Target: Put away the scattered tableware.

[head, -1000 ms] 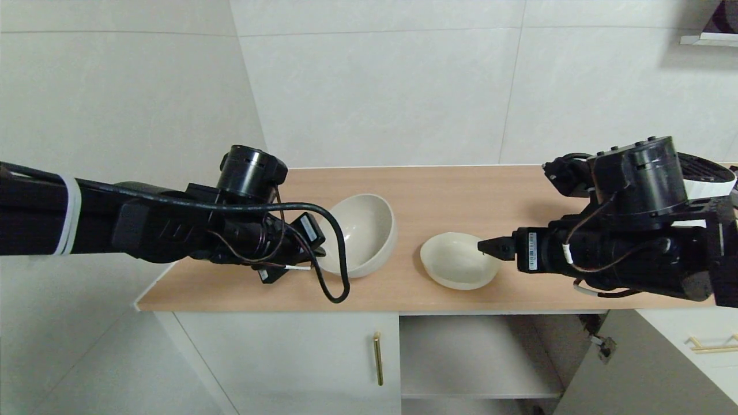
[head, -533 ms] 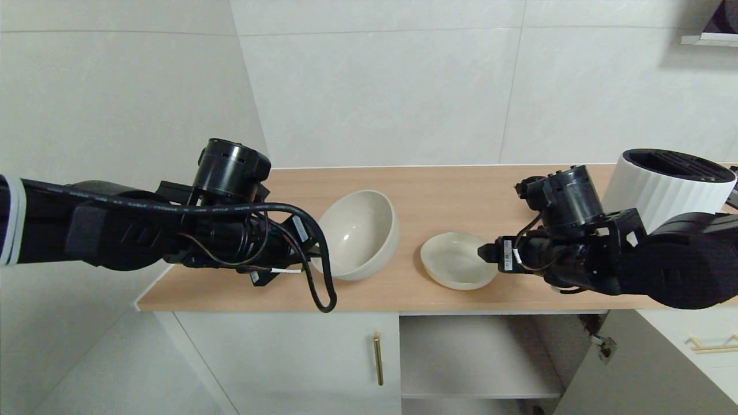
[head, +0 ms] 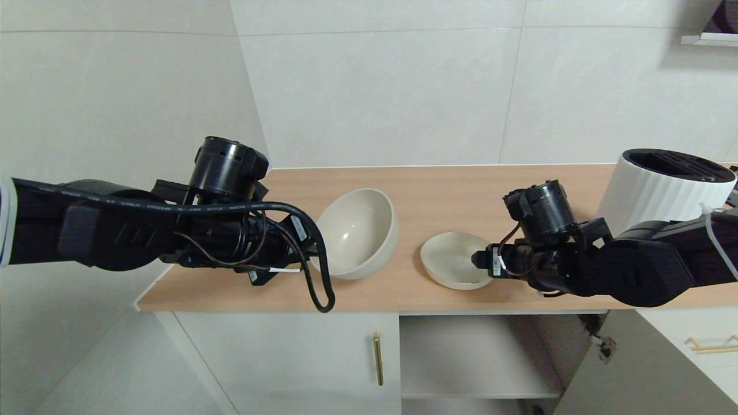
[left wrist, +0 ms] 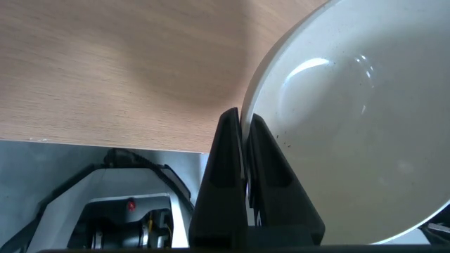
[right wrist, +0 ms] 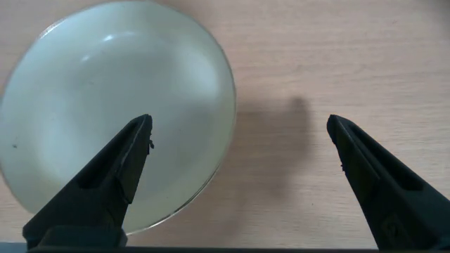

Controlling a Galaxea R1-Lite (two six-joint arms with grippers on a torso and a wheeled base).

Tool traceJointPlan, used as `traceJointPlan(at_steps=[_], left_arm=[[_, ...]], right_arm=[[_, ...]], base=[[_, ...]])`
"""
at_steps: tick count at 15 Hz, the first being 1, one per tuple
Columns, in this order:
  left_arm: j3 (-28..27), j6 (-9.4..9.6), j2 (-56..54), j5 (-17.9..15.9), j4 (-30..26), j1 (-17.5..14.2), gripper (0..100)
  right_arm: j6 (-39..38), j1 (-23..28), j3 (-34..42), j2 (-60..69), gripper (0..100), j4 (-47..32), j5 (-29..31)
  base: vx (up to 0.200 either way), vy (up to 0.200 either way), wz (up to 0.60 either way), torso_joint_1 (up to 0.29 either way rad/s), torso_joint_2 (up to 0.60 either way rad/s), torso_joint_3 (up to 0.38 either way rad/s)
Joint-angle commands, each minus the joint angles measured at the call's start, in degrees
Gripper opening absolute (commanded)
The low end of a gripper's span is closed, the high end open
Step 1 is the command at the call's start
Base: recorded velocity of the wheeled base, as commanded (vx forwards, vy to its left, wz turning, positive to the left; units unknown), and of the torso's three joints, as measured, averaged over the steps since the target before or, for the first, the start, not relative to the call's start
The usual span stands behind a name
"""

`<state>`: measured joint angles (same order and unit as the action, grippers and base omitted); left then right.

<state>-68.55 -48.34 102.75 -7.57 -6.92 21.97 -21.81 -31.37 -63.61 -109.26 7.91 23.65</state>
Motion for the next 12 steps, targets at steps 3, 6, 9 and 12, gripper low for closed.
traceJointPlan(at_steps=[3, 6, 9, 12], left_arm=[[0.08, 0.00, -0.10, 0.01, -0.02, 0.01, 0], [0.08, 0.00, -0.10, -0.08, -0.02, 0.01, 0], [0.08, 0.00, -0.10, 0.01, -0.02, 0.01, 0], [0.08, 0.00, -0.10, 0.01, -0.02, -0.08, 0]], right_arm=[[0.01, -0.01, -0.11, -0.77, 100, 0.09, -0.01], [-0.08, -0.01, -0.11, -0.77, 0, 0.09, -0.10], [0.01, -0.01, -0.02, -0.77, 0, 0.09, -0.18], [-0.08, -0.01, 0.07, -0.51, 0, 0.00, -0.10]], base=[[0.000, 0.000, 0.00, 0.000, 0.00, 0.000], [0.000, 0.000, 0.00, 0.000, 0.00, 0.000], [0.000, 0.000, 0.00, 0.000, 0.00, 0.000], [0.000, 0.000, 0.00, 0.000, 0.00, 0.000]])
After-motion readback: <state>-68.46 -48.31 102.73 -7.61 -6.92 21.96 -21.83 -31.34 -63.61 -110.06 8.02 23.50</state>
